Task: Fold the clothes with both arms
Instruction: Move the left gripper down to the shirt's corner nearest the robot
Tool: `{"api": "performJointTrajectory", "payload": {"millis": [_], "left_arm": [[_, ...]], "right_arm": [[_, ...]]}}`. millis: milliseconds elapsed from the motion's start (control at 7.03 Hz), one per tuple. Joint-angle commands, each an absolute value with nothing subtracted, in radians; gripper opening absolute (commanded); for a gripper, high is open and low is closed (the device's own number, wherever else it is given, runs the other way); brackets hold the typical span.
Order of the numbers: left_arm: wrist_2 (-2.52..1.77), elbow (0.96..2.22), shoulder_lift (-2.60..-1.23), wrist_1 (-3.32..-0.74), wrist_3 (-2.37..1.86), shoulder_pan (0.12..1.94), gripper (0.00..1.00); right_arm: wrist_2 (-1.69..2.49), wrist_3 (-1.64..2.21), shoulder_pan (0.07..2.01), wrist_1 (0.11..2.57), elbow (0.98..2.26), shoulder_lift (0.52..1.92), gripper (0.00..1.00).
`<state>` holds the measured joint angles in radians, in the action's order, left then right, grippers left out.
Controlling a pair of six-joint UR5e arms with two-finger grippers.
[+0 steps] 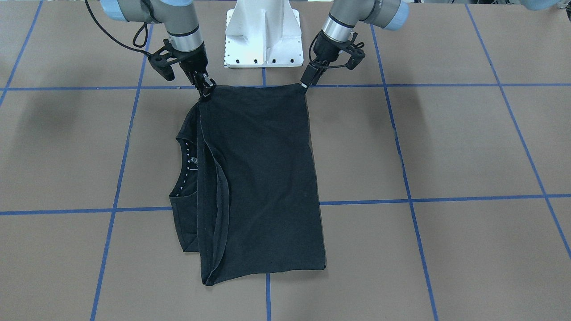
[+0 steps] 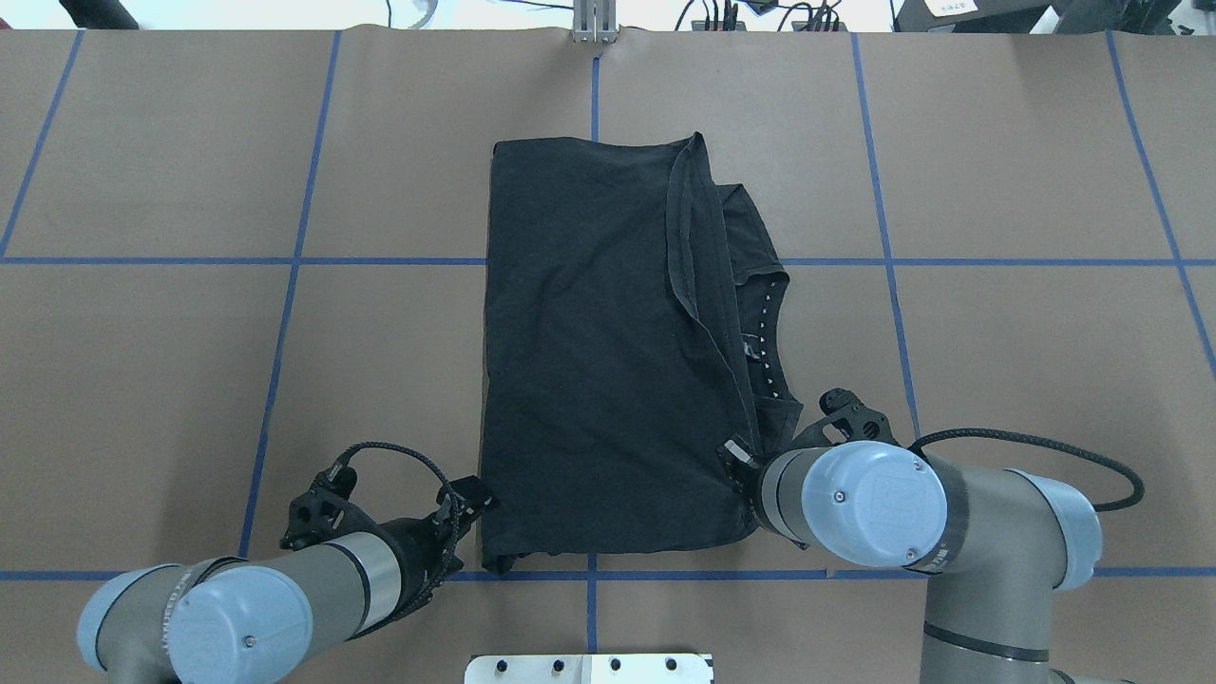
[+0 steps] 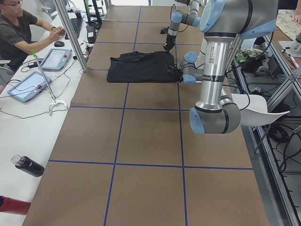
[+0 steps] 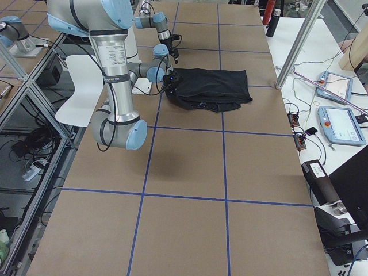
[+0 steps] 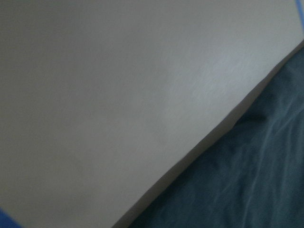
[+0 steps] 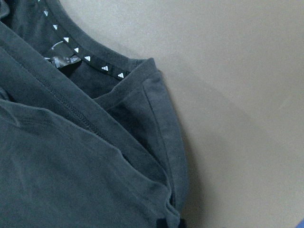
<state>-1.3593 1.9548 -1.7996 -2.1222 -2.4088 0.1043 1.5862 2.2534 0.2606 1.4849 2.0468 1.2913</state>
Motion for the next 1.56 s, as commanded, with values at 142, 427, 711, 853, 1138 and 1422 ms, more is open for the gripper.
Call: {"api": "performJointTrajectory", "payload": {"millis": [142,427,711,853,1138,1422], "left_arm": [[-1.355,1.922,-1.818,-2.103,-2.41,0.061,0.7],[-1.356,1.922,-1.827,-2.103,-2.411,0.063,0.42],[-1.356,1.922,-1.836,-2.103,-2.411,0.061,0.0],[-1.356,1.925,-1.836,-2.105,-2.411,0.061,0.0],[-1.356,1.945,-1.835,-2.105,-2.411,0.064,0.0],[-1.353,2.006,-1.821,-2.103,-2.451,0.063,0.0]], "right_arm": [[1.585,2.253,0.259,1.485,2.046,1.29,0.0],[1.586,2.253,0.259,1.485,2.046,1.292,0.0],[1.586,2.253,0.259,1.485,2.046,1.292,0.0],[1.585,2.253,0.259,1.485,2.045,1.292,0.0],[1.585,2.253,0.259,1.485,2.045,1.29,0.0],[1.588,2.253,0.261,1.485,2.065,1.295,0.0]]}}
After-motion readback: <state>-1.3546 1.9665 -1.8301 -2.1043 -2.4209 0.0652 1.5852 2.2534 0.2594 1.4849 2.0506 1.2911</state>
